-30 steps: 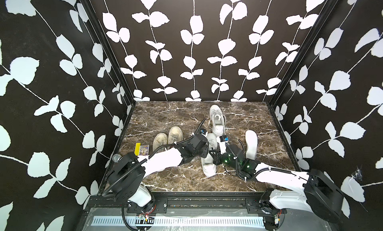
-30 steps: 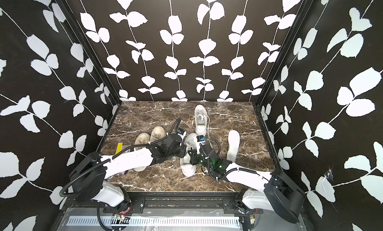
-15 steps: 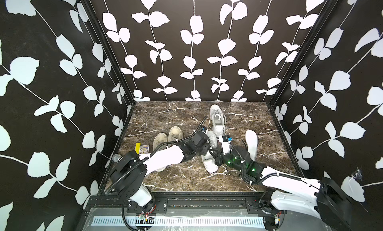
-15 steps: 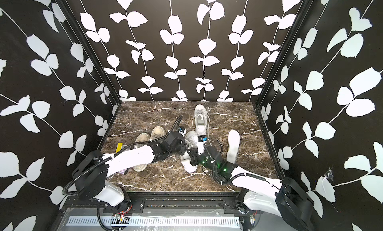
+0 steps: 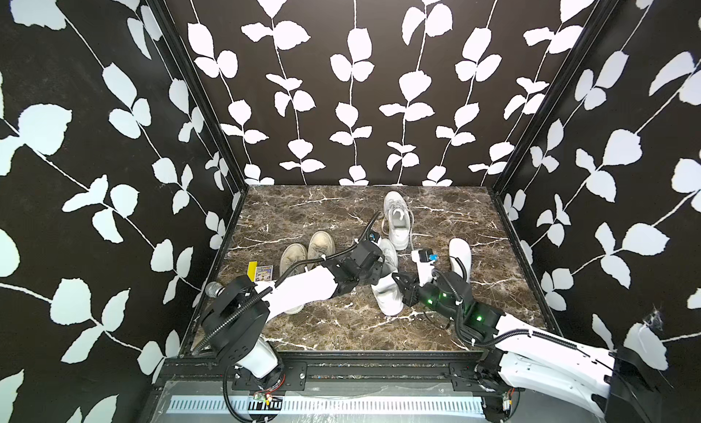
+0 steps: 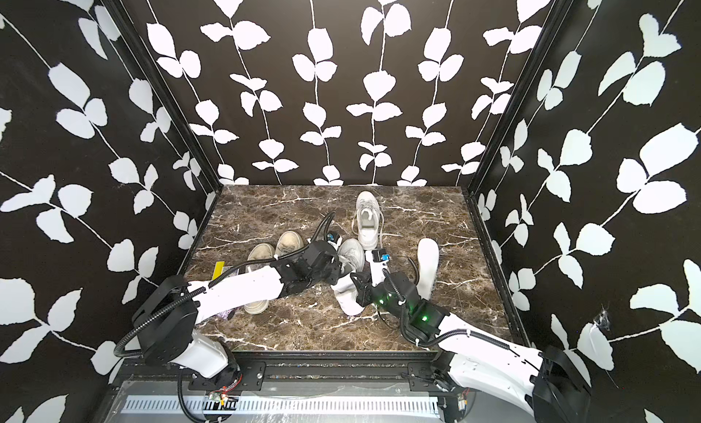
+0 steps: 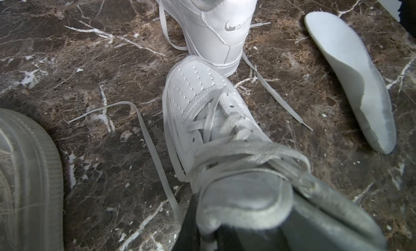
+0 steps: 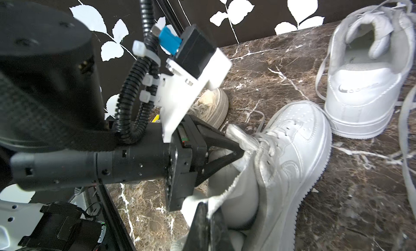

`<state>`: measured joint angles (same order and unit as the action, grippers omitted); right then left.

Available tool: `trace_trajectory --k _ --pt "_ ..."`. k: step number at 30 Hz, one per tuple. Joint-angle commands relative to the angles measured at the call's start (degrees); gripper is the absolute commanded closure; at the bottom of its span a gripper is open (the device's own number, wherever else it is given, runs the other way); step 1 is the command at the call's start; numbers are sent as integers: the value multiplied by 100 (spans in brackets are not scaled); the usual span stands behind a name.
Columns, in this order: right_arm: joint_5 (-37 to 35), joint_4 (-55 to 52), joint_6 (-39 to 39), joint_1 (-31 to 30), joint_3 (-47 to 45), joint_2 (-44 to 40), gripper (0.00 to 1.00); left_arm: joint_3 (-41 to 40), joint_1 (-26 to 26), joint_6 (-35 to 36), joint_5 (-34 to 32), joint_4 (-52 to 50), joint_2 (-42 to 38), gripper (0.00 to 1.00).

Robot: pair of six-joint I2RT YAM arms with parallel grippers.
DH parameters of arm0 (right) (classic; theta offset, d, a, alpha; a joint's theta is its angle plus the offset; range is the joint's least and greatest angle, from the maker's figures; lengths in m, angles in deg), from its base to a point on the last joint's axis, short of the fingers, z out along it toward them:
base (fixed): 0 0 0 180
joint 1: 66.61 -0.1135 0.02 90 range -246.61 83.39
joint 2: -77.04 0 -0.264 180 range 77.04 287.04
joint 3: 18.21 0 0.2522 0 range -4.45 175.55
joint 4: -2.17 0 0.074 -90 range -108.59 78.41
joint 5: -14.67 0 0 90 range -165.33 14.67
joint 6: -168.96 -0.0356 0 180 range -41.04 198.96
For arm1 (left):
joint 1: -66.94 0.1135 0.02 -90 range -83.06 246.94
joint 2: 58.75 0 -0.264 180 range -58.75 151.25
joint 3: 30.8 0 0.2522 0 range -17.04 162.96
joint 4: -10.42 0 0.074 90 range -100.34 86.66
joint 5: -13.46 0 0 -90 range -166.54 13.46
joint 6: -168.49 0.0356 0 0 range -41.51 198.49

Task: Remove the insole from the shoe
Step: Remove the insole from the shoe, then place the insole at the center of the board.

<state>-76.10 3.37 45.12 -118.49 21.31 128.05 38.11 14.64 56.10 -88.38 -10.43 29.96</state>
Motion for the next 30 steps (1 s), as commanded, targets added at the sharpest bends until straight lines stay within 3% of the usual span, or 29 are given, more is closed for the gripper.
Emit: trace_trajectory --k 1,12,21,27,30 --pt "-230 685 126 -30 236 -542 100 -103 131 121 -400 -650 207 100" --pt "-193 342 74 -28 383 -1085 100 12 132 158 -289 -648 296 100" --pt "-688 -223 167 -24 322 -1432 100 -77 132 158 -367 -633 174 100" --pt "-1436 -1660 393 74 740 -1483 100 -162 129 215 -586 -636 10 100" --pt "-1540 -2415 534 431 1050 -1276 100 -228 132 227 -661 -618 -101 100"
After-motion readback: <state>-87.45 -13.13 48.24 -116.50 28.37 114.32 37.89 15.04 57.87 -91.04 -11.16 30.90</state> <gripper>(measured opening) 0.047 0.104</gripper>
